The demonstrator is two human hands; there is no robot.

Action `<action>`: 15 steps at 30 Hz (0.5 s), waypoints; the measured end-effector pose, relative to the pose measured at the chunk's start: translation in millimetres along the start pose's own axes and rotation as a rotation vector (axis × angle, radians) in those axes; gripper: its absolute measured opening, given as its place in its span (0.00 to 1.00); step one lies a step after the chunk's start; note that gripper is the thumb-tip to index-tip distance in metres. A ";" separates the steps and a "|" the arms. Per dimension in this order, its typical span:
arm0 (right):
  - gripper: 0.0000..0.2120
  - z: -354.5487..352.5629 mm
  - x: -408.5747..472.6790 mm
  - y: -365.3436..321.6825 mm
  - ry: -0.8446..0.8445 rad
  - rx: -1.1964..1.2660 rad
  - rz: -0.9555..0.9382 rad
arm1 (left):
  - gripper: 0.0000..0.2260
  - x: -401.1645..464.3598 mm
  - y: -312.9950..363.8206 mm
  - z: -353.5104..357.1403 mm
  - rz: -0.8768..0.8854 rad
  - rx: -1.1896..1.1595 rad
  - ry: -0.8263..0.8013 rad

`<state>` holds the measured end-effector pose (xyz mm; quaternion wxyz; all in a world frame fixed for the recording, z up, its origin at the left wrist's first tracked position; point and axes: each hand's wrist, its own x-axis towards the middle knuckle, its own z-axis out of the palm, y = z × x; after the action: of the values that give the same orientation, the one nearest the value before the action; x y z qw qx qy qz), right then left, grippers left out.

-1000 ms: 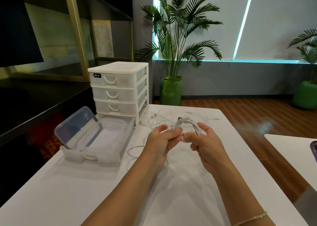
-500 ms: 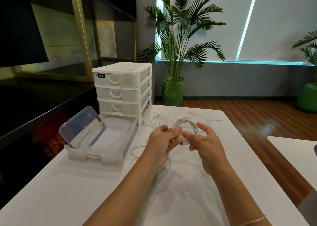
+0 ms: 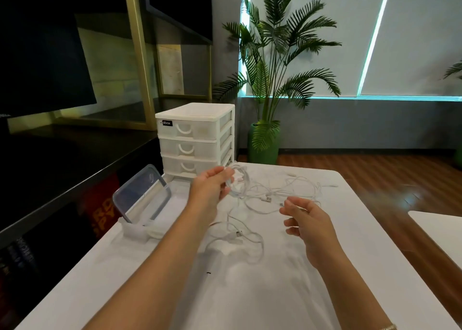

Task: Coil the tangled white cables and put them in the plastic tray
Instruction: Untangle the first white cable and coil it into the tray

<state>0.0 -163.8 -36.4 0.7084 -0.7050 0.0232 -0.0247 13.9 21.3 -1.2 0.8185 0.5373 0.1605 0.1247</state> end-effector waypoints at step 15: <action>0.03 36.0 6.2 -17.3 -0.059 -0.120 -0.054 | 0.03 55.7 18.4 -80.3 0.018 0.474 0.265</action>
<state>8.5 -128.3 -18.9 0.6642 -0.7471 -0.0154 -0.0217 32.5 116.9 -21.3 0.6405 0.6943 0.2864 0.1601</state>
